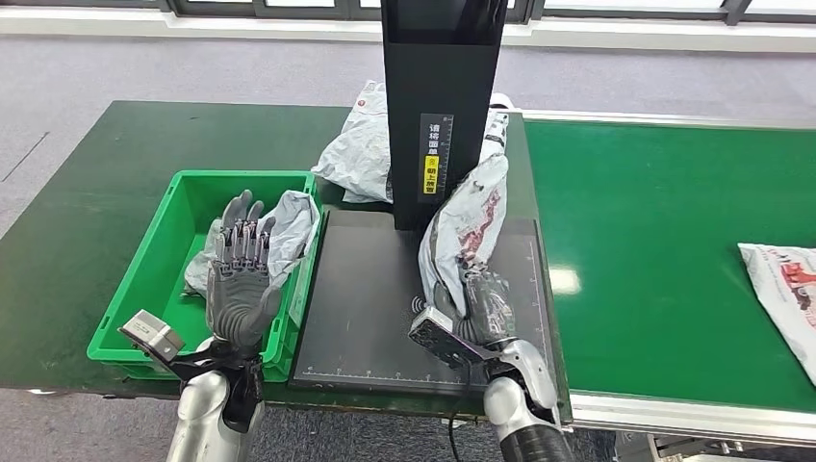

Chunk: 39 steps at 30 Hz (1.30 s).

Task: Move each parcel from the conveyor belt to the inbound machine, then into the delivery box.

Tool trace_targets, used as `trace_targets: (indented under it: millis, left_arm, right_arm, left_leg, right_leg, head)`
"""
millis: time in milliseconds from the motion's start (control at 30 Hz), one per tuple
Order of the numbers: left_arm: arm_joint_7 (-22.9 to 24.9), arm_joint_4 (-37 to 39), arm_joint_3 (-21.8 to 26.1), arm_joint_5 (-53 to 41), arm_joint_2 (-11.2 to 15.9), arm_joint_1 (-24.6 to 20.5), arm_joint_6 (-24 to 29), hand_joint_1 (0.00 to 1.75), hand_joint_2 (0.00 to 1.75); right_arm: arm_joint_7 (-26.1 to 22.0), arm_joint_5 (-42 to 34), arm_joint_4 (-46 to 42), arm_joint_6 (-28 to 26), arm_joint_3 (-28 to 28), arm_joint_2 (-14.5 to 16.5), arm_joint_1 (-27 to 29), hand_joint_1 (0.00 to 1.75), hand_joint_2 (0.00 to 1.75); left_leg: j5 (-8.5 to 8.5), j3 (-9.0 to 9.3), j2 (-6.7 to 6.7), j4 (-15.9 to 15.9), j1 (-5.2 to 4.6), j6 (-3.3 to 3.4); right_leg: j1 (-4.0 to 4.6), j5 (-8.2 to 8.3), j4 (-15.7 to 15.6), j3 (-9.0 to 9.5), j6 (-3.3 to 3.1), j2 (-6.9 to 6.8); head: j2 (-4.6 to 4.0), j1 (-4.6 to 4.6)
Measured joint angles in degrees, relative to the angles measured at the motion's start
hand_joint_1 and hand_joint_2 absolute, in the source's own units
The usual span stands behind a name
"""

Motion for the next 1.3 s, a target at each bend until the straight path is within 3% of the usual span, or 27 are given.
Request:
trace_targets:
  millis: [233, 367, 500, 700, 867, 1100, 1300]
  left_arm:
    - [0.0, 0.0, 0.2, 0.0, 0.0, 0.0, 0.0, 0.0, 1.75]
    - [0.0, 0.1, 0.4, 0.0, 0.0, 0.1, 0.0, 0.0, 1.75]
    - [0.0, 0.1, 0.4, 0.0, 0.0, 0.1, 0.1, 0.0, 1.75]
    - [0.0, 0.2, 0.5, 0.0, 0.0, 0.1, 0.5, 0.0, 1.75]
    - [0.0, 0.2, 0.5, 0.0, 0.0, 0.1, 1.4, 0.0, 1.75]
    - [0.0, 0.5, 0.5, -0.6, 0.0, 0.1, 2.0, 0.0, 1.75]
    - [0.0, 1.4, 0.5, -1.0, 0.0, -0.1, 2.7, 0.0, 1.75]
  right_arm:
    - [1.0, -2.0, 10.4, 3.2, 1.0, 0.0, -3.4, 1.72, 1.75]
    - [2.5, -2.1, 13.6, 4.3, 1.1, 0.0, -4.5, 0.96, 1.75]
    - [3.0, -2.2, 15.5, 5.0, 1.2, 0.0, -5.3, 0.0, 1.75]
    - [1.1, -3.2, 16.6, 2.6, 1.2, 0.0, -5.9, 0.0, 1.75]
    - [-5.8, -5.5, 14.4, -7.0, 1.2, 0.0, -5.1, 0.0, 1.75]
    - [-10.9, -9.3, 6.7, -14.8, 1.1, 0.0, -2.1, 0.0, 1.75]
    - [-14.5, -17.8, -5.0, -26.4, 2.8, -0.6, 2.7, 0.0, 1.75]
  left_leg:
    - [0.0, 0.0, -0.01, 0.0, 0.0, 0.0]
    - [0.0, 0.0, -0.01, 0.0, 0.0, 0.0]
    - [0.0, 0.01, -0.01, 0.0, 0.0, 0.0]
    - [0.0, 0.03, -0.01, 0.0, 0.0, 0.0]
    - [0.01, 0.03, -0.01, 0.0, 0.0, 0.0]
    - [0.0, 0.02, -0.01, 0.0, 0.0, 0.0]
    - [-0.02, 0.01, 0.07, 0.0, -0.01, -0.01]
  right_leg:
    - [0.0, 0.0, 0.0, 0.03, 0.0, -0.02]
    - [0.0, 0.0, 0.0, 0.02, 0.0, -0.02]
    - [0.0, 0.0, 0.0, 0.02, 0.0, -0.01]
    - [0.0, 0.0, 0.0, 0.03, 0.0, -0.01]
    - [-0.01, 0.01, 0.0, 0.02, 0.0, -0.01]
    - [0.0, 0.0, 0.0, -0.01, 0.0, 0.0]
    - [-0.01, -0.01, 0.0, -0.04, -0.01, 0.05]
  head:
    - [0.0, 0.0]
    - [0.01, 0.0]
    - [0.01, 0.01]
    - [0.0, 0.0]
    - [0.01, 0.0]
    - [0.01, -0.01]
    - [0.01, 0.01]
